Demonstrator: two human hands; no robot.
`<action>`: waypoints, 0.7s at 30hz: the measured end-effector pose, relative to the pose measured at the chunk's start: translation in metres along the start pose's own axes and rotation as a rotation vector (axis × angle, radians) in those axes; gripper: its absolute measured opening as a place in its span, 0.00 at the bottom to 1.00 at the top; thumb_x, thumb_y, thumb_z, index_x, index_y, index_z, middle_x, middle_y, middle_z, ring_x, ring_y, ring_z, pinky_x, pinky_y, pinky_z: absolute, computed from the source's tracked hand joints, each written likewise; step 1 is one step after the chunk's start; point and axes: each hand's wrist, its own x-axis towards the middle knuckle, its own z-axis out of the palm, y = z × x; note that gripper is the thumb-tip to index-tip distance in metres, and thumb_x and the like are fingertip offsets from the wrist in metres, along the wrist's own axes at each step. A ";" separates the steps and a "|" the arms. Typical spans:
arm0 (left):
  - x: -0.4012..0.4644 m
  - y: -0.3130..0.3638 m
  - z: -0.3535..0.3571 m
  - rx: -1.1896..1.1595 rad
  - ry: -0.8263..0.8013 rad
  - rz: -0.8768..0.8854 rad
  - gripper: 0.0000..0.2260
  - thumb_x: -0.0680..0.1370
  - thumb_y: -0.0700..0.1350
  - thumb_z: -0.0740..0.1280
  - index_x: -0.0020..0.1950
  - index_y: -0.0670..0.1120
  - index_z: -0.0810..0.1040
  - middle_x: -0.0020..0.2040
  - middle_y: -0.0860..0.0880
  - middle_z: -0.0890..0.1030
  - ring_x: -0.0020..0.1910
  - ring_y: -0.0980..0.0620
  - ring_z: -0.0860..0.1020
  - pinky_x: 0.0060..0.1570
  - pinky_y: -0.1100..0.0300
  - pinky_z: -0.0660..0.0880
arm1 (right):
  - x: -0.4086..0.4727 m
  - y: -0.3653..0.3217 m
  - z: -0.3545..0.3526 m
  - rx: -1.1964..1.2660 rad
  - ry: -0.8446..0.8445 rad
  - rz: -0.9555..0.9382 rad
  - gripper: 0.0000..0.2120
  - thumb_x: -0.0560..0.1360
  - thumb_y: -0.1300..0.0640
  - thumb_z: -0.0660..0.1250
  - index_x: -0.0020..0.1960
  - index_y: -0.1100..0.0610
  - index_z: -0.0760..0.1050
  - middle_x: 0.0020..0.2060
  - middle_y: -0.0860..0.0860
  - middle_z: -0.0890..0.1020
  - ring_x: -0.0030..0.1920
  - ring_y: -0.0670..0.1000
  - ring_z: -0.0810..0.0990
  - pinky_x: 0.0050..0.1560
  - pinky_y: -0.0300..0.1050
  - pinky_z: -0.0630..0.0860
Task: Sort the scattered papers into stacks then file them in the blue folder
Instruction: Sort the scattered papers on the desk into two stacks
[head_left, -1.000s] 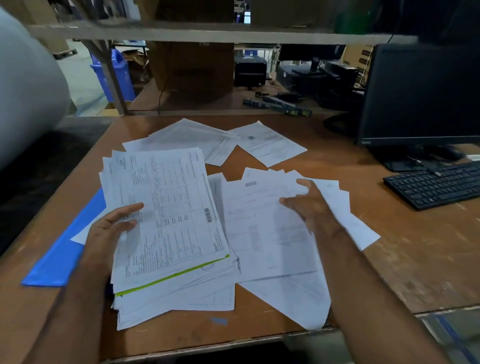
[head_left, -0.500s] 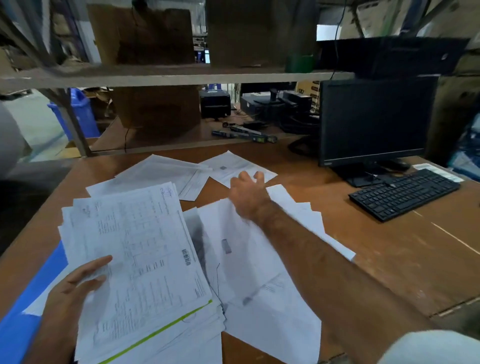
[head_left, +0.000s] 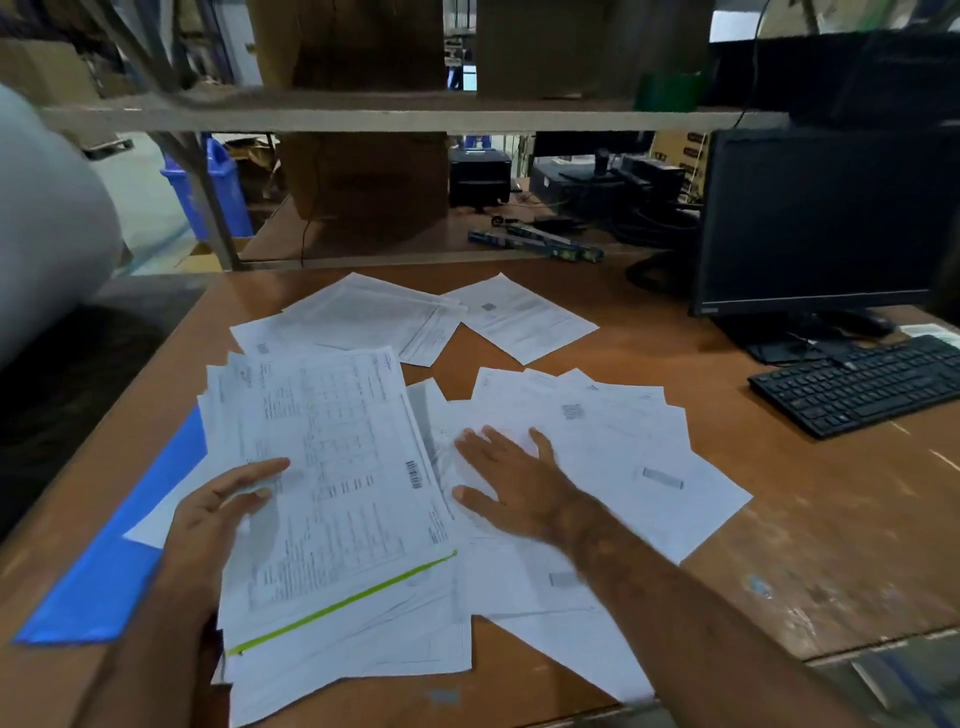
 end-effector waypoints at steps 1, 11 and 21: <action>-0.001 0.001 0.000 -0.005 0.003 -0.013 0.13 0.80 0.31 0.64 0.58 0.43 0.84 0.64 0.47 0.81 0.59 0.52 0.78 0.54 0.65 0.72 | -0.005 0.003 -0.004 -0.006 0.009 -0.064 0.32 0.81 0.31 0.42 0.82 0.40 0.47 0.82 0.41 0.49 0.82 0.46 0.44 0.77 0.69 0.41; -0.008 0.006 0.004 -0.105 -0.009 -0.017 0.14 0.80 0.30 0.63 0.62 0.38 0.82 0.64 0.49 0.82 0.61 0.51 0.79 0.52 0.63 0.78 | -0.051 0.040 -0.053 0.097 -0.028 0.677 0.40 0.73 0.32 0.68 0.78 0.47 0.58 0.68 0.59 0.71 0.67 0.64 0.71 0.62 0.56 0.73; 0.010 0.008 0.012 -0.090 -0.127 -0.001 0.16 0.80 0.29 0.64 0.61 0.42 0.84 0.61 0.51 0.84 0.59 0.54 0.83 0.53 0.63 0.80 | -0.031 0.077 -0.047 0.602 0.247 0.440 0.14 0.69 0.53 0.75 0.51 0.38 0.82 0.57 0.37 0.82 0.62 0.45 0.79 0.68 0.43 0.72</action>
